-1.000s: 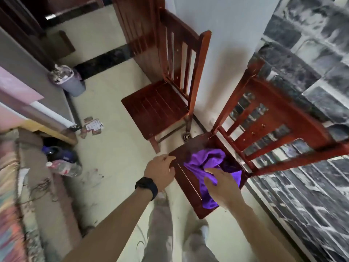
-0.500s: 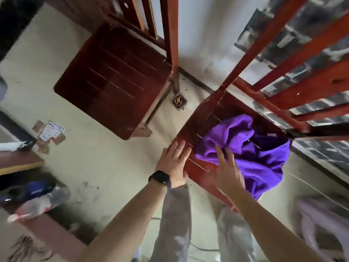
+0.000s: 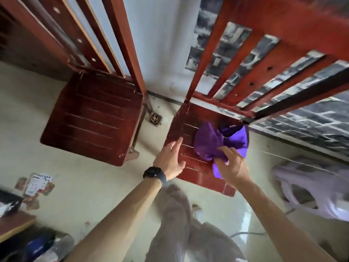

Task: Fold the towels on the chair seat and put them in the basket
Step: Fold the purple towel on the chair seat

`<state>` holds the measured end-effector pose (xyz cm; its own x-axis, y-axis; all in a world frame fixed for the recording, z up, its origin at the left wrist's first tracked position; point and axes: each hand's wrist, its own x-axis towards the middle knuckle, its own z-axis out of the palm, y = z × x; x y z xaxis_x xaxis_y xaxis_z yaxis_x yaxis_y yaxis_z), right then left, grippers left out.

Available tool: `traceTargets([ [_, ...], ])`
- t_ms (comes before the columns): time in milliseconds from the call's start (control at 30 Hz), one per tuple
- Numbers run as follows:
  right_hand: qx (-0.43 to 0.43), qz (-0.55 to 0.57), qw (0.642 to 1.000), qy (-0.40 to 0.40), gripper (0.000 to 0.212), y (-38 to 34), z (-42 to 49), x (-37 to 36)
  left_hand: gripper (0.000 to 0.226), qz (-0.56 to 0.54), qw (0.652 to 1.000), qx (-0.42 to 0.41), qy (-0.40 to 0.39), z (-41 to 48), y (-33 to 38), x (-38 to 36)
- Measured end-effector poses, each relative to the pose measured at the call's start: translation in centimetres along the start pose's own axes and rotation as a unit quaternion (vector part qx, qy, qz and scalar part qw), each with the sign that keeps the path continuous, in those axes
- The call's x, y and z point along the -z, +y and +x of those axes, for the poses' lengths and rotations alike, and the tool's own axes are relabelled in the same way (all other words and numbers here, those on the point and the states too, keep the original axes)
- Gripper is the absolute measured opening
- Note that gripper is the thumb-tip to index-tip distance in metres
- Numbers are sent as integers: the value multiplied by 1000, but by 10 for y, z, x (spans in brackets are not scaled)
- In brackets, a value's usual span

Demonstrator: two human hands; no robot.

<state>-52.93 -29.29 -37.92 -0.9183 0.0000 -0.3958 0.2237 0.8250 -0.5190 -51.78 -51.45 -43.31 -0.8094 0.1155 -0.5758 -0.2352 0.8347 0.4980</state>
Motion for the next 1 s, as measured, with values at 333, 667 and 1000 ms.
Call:
traceTargets([
  [333,82,166,980,69,16,-115,-118,188,60,-43,956,-256,137,-116,138,130],
  [667,108,388,913,63,26,-202,-208,224,42,88,955,-205,193,-231,119,190],
  [1000,28,211,944,254,10,-253,-219,211,17,-41,922,-236,303,-297,79,385],
])
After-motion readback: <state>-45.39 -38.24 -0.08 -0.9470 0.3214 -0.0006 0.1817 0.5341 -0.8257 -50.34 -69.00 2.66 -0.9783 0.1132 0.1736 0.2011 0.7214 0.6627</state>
